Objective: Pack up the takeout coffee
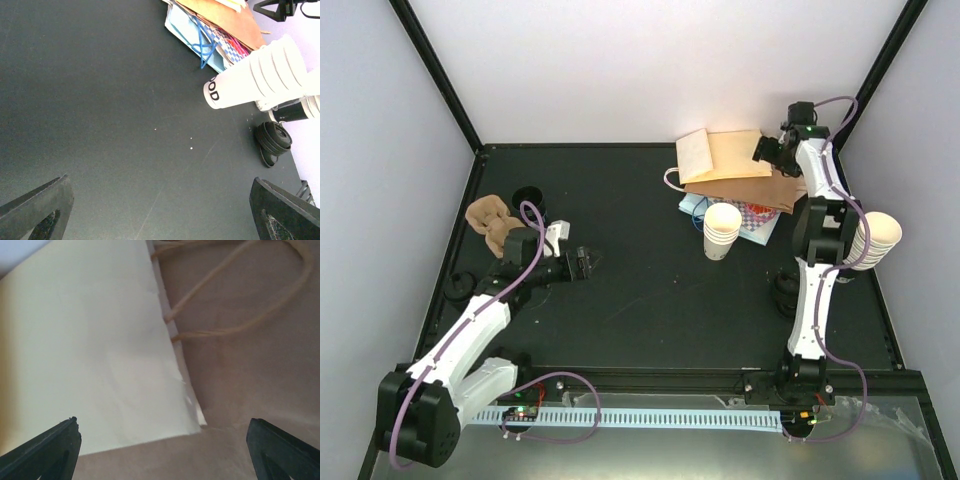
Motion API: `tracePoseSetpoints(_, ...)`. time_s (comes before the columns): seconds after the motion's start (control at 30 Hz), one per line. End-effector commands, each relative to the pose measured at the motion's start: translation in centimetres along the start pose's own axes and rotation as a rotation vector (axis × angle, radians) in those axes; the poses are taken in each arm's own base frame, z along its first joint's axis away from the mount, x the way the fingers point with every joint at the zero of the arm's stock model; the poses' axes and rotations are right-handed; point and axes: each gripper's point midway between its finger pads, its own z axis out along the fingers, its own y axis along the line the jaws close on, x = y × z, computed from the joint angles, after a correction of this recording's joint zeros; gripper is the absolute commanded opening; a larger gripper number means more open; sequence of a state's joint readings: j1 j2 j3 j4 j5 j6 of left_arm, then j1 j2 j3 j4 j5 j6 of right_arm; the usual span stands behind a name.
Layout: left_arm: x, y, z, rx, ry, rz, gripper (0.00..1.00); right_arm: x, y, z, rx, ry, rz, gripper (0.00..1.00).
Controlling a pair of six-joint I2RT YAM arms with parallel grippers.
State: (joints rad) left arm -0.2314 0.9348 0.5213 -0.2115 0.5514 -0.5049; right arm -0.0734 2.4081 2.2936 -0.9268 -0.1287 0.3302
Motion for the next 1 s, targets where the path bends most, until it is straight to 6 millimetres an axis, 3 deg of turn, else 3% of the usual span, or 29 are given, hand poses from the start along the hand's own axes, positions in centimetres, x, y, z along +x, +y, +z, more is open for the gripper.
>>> tracePoseSetpoints(0.0, -1.6, -1.6, -0.3, 0.039, -0.033, 0.021, 0.99, -1.5, 1.8, 1.1, -0.066, -0.053, -0.032, 0.93)
tracePoseSetpoints(0.37, -1.7, -1.3, -0.3, 0.025, -0.034, 0.018, 0.99, -2.8, 1.1, 4.4, -0.049, -0.121, 0.003, 0.95)
tracePoseSetpoints(0.6, -2.0, -1.2, 0.1, 0.020, -0.031, 0.008, 0.99, -1.1, 6.2, 5.1, -0.327, -0.049, -0.045, 0.54)
tracePoseSetpoints(0.77, -2.1, -1.2, 0.2, 0.020, -0.026, 0.003, 0.99, -1.4, 9.2, 2.2, -0.410, -0.084, -0.120, 0.33)
tracePoseSetpoints(0.9, -2.3, -1.3, 0.1, 0.017, -0.031, 0.012, 0.99, -1.7, 11.7, -1.2, -0.517, -0.119, -0.180, 0.07)
tracePoseSetpoints(0.97, -2.3, -1.3, 0.0, 0.015, -0.034, 0.015, 0.99, -1.7, 13.0, -3.1, -0.576, -0.126, -0.204, 0.01)
